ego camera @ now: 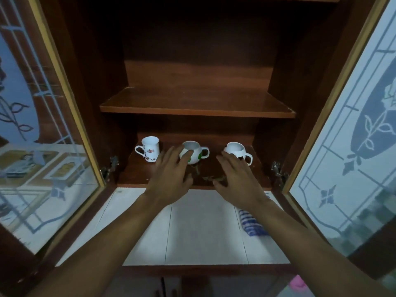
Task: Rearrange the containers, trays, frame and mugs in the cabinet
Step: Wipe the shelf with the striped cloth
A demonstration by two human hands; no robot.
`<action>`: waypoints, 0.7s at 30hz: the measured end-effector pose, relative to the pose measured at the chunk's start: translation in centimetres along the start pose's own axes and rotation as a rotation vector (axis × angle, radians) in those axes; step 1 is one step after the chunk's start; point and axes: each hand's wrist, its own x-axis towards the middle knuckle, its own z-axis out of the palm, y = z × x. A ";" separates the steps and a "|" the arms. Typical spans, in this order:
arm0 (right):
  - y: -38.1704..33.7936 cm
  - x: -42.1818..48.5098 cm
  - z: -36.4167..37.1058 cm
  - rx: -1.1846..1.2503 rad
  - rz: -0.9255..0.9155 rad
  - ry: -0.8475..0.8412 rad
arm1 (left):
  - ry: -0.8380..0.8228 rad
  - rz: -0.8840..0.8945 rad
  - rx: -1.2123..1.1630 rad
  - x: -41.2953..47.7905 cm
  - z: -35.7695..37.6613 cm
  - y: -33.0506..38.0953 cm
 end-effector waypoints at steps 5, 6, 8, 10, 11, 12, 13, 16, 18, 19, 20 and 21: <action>2.3 -1.2 2.1 0.021 0.078 -0.038 | -0.063 0.032 -0.061 0.7 3.5 0.5; 2.8 -1.6 2.4 0.032 0.094 -0.041 | -0.075 0.034 -0.078 0.7 4.3 0.9; 3.7 -2.8 2.9 0.065 0.136 -0.062 | -0.116 0.037 -0.122 0.5 6.0 1.8; 4.8 -4.1 3.4 0.061 0.189 -0.080 | -0.149 0.043 -0.147 0.2 7.5 2.9; 5.3 -4.7 3.8 0.045 0.213 -0.085 | -0.162 0.044 -0.149 0.1 8.3 3.4; 6.0 -5.3 4.2 0.033 0.235 -0.094 | -0.172 0.043 -0.152 -0.1 9.0 3.9; 6.8 -5.9 4.6 0.028 0.263 -0.114 | -0.181 0.039 -0.161 -0.2 9.7 4.7; 8.1 -7.0 5.0 0.032 0.325 -0.191 | -0.216 0.039 -0.196 -0.8 11.2 6.1; 8.7 -7.6 5.0 0.037 0.359 -0.205 | -0.237 0.048 -0.218 -1.0 12.2 6.9; 9.0 -7.9 5.0 0.036 0.372 -0.208 | -0.246 0.050 -0.222 -1.1 12.6 7.2; 9.2 -8.1 5.1 0.038 0.385 -0.215 | -0.252 0.055 -0.222 -1.1 12.9 7.6; 9.4 -8.3 5.1 0.041 0.401 -0.220 | -0.261 0.062 -0.217 -1.0 13.1 8.0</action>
